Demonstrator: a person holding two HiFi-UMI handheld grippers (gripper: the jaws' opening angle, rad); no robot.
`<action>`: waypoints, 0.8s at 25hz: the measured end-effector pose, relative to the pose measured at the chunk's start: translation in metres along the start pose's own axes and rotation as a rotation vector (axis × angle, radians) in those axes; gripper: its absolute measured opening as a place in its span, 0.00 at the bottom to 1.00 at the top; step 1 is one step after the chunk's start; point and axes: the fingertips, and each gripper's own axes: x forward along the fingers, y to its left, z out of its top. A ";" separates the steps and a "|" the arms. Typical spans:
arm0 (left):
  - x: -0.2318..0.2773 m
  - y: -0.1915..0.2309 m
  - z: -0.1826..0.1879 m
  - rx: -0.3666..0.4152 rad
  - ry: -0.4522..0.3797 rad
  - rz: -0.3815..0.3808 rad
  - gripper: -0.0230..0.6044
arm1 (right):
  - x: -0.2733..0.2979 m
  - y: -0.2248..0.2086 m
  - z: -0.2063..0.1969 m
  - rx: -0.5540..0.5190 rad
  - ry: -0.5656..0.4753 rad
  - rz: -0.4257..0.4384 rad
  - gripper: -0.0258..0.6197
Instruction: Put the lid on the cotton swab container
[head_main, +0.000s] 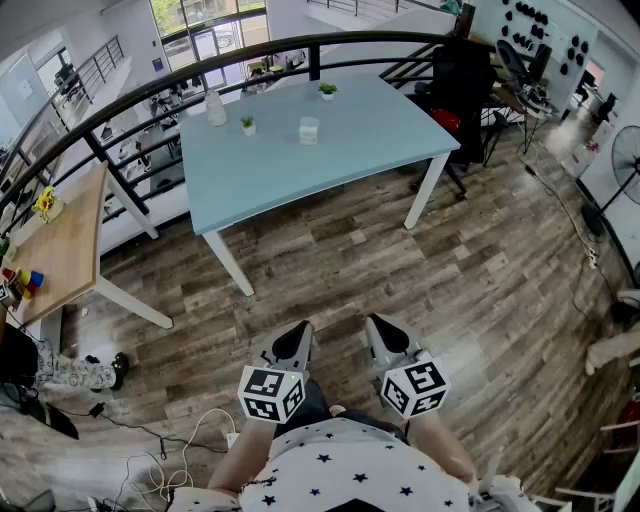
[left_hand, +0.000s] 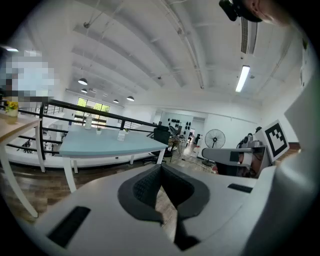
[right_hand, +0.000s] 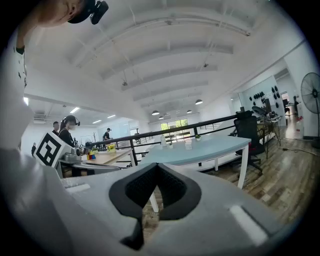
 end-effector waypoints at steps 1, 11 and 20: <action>-0.005 -0.004 -0.002 0.011 -0.001 0.004 0.04 | -0.006 0.004 -0.001 -0.004 -0.004 0.004 0.05; -0.040 -0.020 -0.009 0.013 -0.042 0.029 0.04 | -0.038 0.034 -0.009 -0.017 -0.016 0.039 0.05; -0.044 -0.027 -0.012 0.024 -0.031 0.040 0.04 | -0.045 0.038 -0.015 0.013 0.001 0.072 0.05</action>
